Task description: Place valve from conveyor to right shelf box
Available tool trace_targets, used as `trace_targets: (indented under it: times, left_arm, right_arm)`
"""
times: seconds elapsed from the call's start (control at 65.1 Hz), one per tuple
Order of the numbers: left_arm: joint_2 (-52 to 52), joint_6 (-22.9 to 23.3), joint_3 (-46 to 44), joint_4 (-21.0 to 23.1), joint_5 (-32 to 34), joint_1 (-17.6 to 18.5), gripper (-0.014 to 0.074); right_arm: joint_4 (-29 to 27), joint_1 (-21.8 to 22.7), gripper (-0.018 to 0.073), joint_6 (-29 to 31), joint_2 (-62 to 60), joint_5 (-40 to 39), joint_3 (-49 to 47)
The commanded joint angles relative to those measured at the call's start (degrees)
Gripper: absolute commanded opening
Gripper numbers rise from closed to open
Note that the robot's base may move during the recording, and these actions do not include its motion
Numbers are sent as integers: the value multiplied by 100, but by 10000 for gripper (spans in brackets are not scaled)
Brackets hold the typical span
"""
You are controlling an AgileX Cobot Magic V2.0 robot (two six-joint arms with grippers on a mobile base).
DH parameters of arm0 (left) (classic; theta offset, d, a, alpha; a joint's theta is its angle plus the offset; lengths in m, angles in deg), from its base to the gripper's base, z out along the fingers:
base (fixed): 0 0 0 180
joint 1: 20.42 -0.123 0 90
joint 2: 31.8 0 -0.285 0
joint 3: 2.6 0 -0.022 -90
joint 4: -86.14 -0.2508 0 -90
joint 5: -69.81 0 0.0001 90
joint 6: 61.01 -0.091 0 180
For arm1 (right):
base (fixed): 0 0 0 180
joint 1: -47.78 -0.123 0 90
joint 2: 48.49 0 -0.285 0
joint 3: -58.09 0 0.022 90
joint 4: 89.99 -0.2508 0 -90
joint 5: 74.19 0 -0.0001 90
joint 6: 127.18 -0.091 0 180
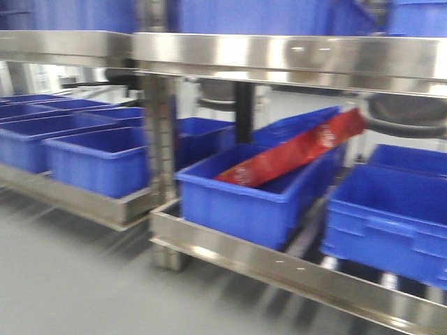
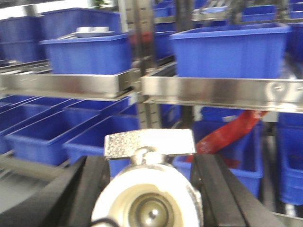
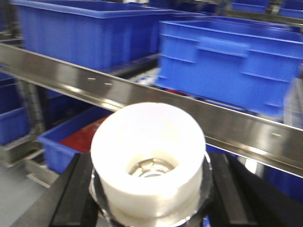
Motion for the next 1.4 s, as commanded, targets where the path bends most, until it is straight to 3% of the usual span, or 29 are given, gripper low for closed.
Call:
trace_targets:
  times: [0.0,1.383]
  left_arm:
    - [-40,46,-38,27,319,21,-111]
    - [-40,46,-38,27,319,21,-111]
  right_arm:
    - [26,6,-154,7,-44,-437,-112]
    - [26,6,-154,7,-44,-437,-112]
